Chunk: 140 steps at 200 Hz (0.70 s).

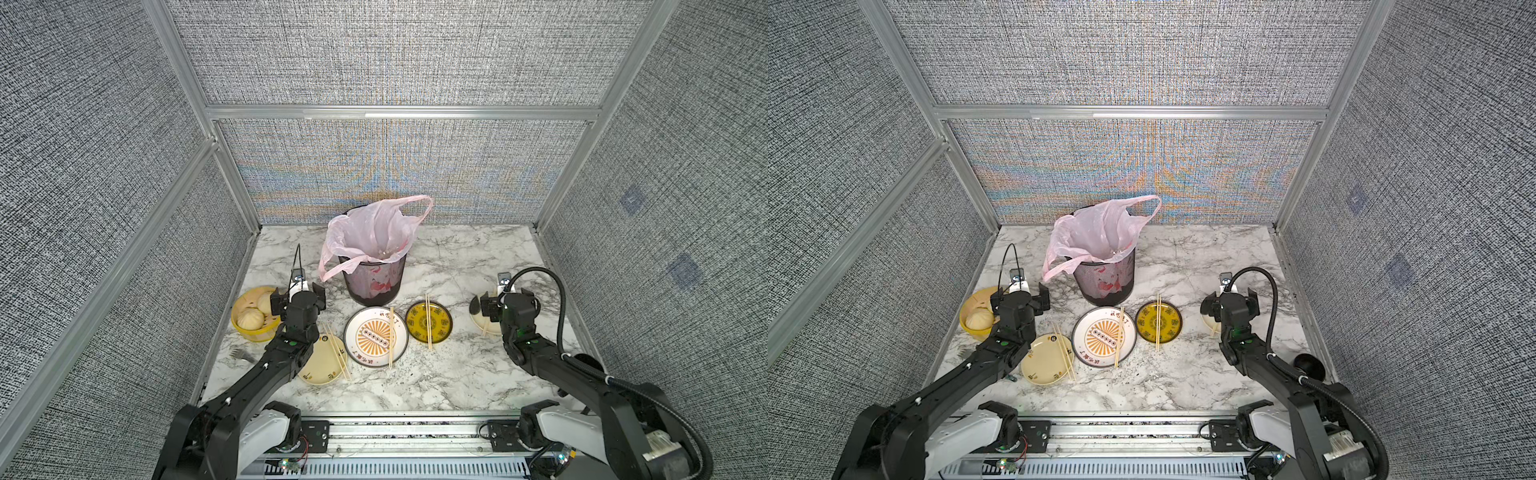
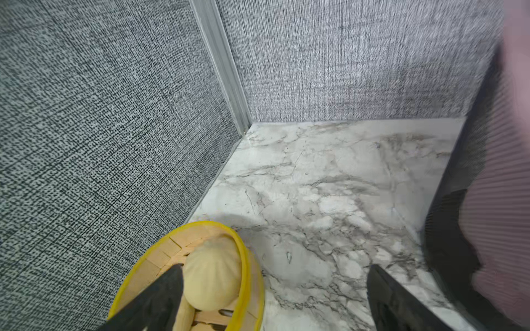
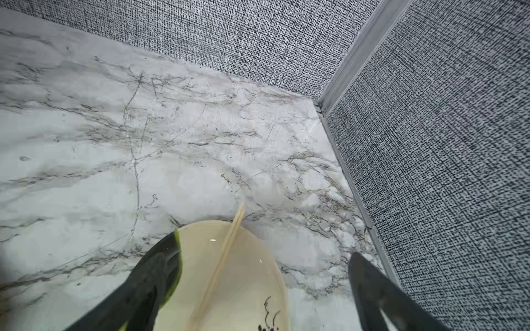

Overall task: Remove the packaging of disposable chopsticks
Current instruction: Reset both arms

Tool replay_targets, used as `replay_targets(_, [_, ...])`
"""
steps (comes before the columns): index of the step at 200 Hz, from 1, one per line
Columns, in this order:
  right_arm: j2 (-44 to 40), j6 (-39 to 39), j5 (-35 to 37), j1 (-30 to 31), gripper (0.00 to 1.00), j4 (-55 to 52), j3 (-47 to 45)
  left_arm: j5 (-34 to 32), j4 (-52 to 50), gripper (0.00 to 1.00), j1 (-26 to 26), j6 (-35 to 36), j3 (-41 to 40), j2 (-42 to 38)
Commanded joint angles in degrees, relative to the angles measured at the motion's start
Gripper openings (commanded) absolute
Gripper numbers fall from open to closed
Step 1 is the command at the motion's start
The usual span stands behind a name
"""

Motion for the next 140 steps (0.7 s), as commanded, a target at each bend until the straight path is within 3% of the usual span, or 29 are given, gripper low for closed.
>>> replay_targets(1, [4.3, -3.6, -0.5, -0.6, 0.99, 14.3, -1.2, 5.1, 11.8, 1.00, 3.8, 2.2, -0.5, 4.4])
replay_targets(35, [3.3, -1.3, -2.5, -0.9, 0.98, 11.7, -2.3, 9.1, 13.2, 1.00, 6.7, 0.7, 1.0, 6.2])
replay_targets(59, [-0.7, 5.8, -11.7, -4.2, 0.99, 13.1, -4.9, 13.8, 9.6, 0.98, 8.3, 0.4, 2.4, 6.1])
replay_targets(86, [4.8, 5.3, -11.7, -4.8, 0.99, 20.2, -5.6, 15.9, 8.5, 0.98, 10.3, -0.9, 3.8, 7.0])
replay_targets(109, [8.7, 5.3, -12.0, -4.9, 0.99, 21.9, -5.0, 24.2, 4.7, 0.97, 14.0, -2.1, 7.8, 9.6])
replay_targets(140, [15.9, 5.9, -11.7, -5.2, 0.98, 26.8, -4.4, 36.0, 10.2, 0.97, 17.4, -0.9, 7.4, 11.9])
